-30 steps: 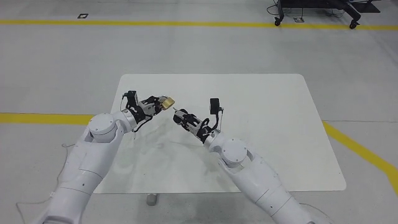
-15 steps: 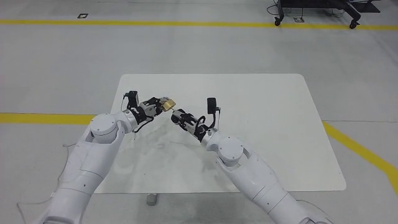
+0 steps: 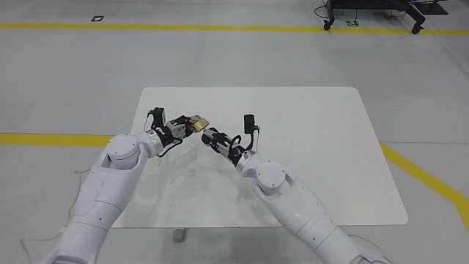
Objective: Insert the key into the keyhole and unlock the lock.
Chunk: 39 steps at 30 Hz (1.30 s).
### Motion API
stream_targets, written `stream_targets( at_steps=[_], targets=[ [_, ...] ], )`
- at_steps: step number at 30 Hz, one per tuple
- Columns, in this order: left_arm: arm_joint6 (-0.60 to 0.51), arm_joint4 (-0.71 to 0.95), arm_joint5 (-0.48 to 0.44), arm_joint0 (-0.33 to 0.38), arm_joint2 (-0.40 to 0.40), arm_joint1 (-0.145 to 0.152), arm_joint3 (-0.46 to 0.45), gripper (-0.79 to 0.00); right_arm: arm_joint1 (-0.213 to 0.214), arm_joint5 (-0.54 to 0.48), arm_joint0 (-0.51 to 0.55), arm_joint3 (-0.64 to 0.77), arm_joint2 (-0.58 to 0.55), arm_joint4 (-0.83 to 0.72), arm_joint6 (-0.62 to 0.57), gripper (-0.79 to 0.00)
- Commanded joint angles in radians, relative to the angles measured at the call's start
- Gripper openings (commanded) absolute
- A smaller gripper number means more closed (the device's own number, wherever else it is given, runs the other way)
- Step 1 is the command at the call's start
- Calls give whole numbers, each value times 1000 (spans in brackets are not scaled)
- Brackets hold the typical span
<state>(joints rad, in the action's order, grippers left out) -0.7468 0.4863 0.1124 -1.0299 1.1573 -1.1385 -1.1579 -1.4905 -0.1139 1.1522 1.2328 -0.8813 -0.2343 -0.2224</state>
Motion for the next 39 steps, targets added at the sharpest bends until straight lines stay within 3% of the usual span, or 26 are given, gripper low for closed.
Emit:
stream_targets(
  at_steps=[1, 6, 7, 8, 9, 19, 28, 31, 32, 33, 34, 35, 39],
  targets=[
    [-10, -5, -1, 0, -2, 0, 0, -785, -2, 3, -4, -7, -1, 1, 1, -785],
    [-15, -14, -5, 0, -3, -1, 1, -785, -8, 0, -18, -28, -3, -2, 5, -785],
    [-13, -13, -4, 0, -2, -1, 3, -785, -9, -3, -19, -29, -3, -5, 6, -477],
    [-10, -12, -3, 1, 0, -1, 5, -785, -10, -6, -19, -29, -3, -6, 6, -49],
    [-7, -9, 0, 2, 2, -2, 7, -785, -11, -8, -18, -29, -4, -6, 6, 0],
    [40, 66, 62, 15, 30, -8, 41, -785, 0, -27, 12, 23, -57, 15, 8, 0],
    [-50, 265, 343, 52, 30, -21, 116, -785, 15, -218, 70, 216, -132, 8, -16, 0],
    [-86, 297, 393, 64, 22, -24, 139, -785, 10, -236, 60, 212, -115, 0, -25, -203],
    [-100, 314, 414, 68, 21, -26, 149, -785, 8, -238, 51, 197, -105, 3, -27, -406],
    [-112, 322, 439, 73, 17, -26, 157, -785, 5, -242, 40, 180, -96, 8, -27, -508],
    [-120, 331, 458, 79, 16, -27, 165, -785, 1, -249, 31, 164, -86, 8, -27, -680],
    [-133, 353, 482, 81, 18, -28, 178, -785, -2, -255, 21, 144, -77, 11, -29, -785],
    [-175, 410, 555, 97, 24, -28, 212, -785, -12, -263, -9, 93, -50, 35, -21, -785]
  ],
)
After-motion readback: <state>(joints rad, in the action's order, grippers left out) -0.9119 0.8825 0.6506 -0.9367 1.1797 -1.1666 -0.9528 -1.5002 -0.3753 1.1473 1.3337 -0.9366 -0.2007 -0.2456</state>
